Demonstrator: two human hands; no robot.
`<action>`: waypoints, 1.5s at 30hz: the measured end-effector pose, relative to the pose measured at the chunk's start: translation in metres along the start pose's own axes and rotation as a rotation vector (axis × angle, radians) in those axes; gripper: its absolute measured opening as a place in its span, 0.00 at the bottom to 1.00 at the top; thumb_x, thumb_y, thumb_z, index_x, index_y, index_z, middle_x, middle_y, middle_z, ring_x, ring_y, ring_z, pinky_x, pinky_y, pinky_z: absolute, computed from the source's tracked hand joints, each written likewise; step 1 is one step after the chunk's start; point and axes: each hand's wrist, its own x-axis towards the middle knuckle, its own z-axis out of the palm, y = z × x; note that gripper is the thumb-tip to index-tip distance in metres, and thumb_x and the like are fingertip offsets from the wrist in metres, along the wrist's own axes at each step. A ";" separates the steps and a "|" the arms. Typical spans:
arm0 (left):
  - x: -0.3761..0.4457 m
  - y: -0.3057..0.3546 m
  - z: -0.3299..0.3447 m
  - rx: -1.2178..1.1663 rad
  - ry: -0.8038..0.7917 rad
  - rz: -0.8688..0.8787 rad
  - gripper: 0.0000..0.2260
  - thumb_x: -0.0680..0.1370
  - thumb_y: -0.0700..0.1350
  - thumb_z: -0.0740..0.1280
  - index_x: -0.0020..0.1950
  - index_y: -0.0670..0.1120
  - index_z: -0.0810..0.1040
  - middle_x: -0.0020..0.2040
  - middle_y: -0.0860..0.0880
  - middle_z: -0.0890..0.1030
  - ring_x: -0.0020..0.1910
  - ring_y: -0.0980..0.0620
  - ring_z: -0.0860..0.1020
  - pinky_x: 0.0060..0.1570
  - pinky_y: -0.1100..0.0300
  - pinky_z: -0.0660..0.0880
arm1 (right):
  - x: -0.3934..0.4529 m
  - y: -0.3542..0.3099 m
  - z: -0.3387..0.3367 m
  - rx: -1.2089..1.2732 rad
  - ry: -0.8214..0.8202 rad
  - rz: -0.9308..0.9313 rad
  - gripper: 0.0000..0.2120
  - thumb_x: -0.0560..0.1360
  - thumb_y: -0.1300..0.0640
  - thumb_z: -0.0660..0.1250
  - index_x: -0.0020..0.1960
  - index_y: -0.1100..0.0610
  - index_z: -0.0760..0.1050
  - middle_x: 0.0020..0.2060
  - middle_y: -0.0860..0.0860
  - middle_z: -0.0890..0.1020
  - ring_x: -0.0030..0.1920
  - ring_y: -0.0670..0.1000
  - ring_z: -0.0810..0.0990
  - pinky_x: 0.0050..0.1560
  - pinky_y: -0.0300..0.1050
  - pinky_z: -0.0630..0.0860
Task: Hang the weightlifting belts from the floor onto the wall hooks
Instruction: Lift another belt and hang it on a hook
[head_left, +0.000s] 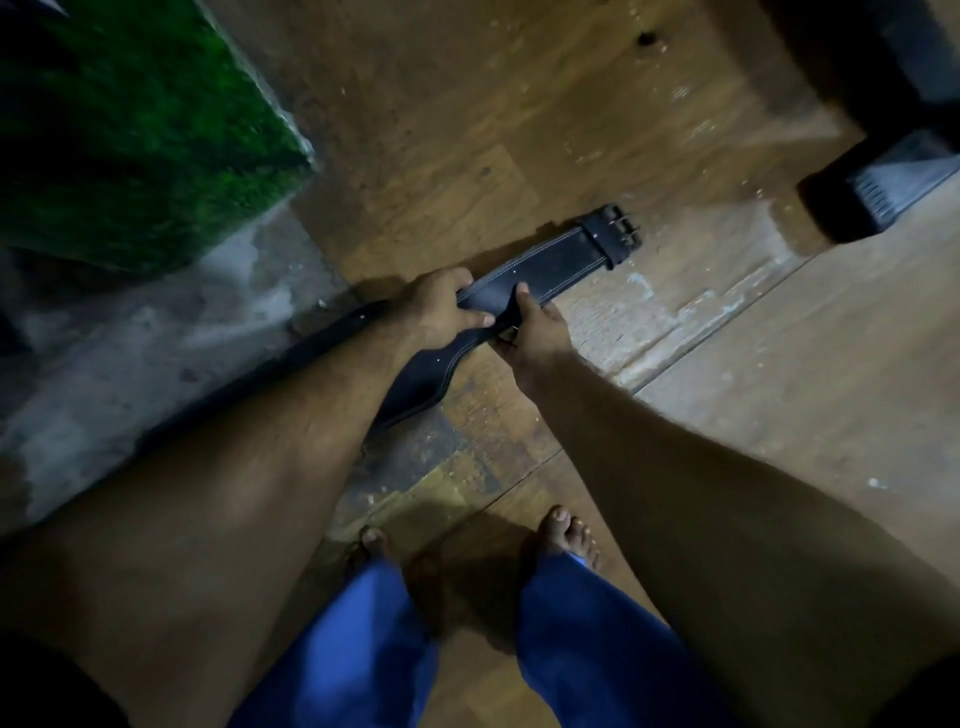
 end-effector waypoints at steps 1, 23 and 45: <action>-0.015 0.012 -0.013 -0.030 -0.019 0.022 0.10 0.74 0.46 0.76 0.50 0.43 0.79 0.49 0.44 0.84 0.49 0.44 0.82 0.52 0.50 0.79 | -0.018 -0.008 0.003 0.014 -0.015 -0.012 0.08 0.83 0.52 0.64 0.50 0.57 0.75 0.45 0.58 0.83 0.44 0.56 0.84 0.45 0.50 0.83; -0.497 0.344 -0.374 -0.514 0.070 0.255 0.07 0.79 0.45 0.70 0.41 0.46 0.80 0.39 0.46 0.83 0.35 0.52 0.80 0.41 0.59 0.75 | -0.587 -0.312 0.129 -0.048 -0.380 -0.348 0.18 0.78 0.55 0.70 0.65 0.63 0.76 0.52 0.60 0.84 0.48 0.57 0.84 0.54 0.56 0.82; -0.779 0.538 -0.409 -0.616 0.849 0.696 0.12 0.84 0.51 0.61 0.43 0.48 0.75 0.39 0.52 0.76 0.42 0.56 0.74 0.47 0.61 0.71 | -0.968 -0.424 0.103 -0.327 -0.769 -1.189 0.13 0.78 0.52 0.71 0.56 0.61 0.81 0.51 0.58 0.87 0.52 0.56 0.86 0.56 0.54 0.83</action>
